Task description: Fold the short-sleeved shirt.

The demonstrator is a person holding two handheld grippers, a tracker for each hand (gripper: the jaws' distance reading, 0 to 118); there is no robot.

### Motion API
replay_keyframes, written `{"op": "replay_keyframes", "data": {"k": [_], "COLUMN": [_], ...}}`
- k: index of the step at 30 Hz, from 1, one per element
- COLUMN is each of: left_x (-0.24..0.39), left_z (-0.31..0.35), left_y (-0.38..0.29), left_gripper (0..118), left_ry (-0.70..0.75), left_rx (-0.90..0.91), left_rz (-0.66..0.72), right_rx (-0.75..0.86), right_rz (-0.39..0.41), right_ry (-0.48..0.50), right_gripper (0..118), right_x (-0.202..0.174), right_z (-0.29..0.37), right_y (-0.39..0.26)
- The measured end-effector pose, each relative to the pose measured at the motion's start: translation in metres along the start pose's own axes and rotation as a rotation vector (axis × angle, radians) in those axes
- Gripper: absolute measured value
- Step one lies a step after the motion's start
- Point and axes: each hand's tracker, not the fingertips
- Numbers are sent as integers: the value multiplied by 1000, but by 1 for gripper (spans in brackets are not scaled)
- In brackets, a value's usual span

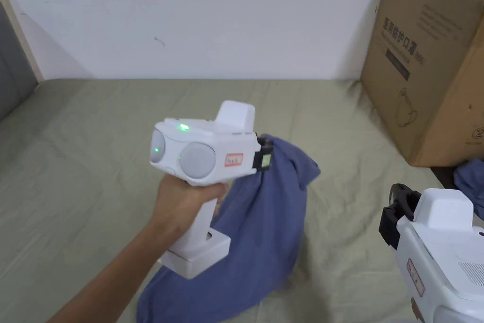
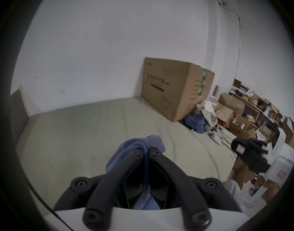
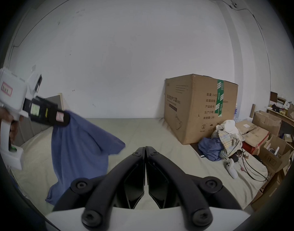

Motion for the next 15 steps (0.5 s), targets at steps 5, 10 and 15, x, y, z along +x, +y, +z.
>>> {"op": "replay_keyframes", "data": {"k": [5, 10, 15], "left_x": [10, 8, 6], "left_z": [-45, -83, -117], "left_y": [-64, -138, -183], "left_gripper": [3, 3, 3], "left_ry": [-66, -58, 33], "left_rx": [-155, -328, -468], "left_rz": [29, 75, 61], "right_rx": [-22, -49, -81], "right_rz": [4, 5, 4], "right_ry": [-23, -19, 3], "right_gripper": [0, 0, 0], "right_x": [10, 9, 1], "right_z": [-1, -7, -13], "right_y": [-8, -17, -25]}}
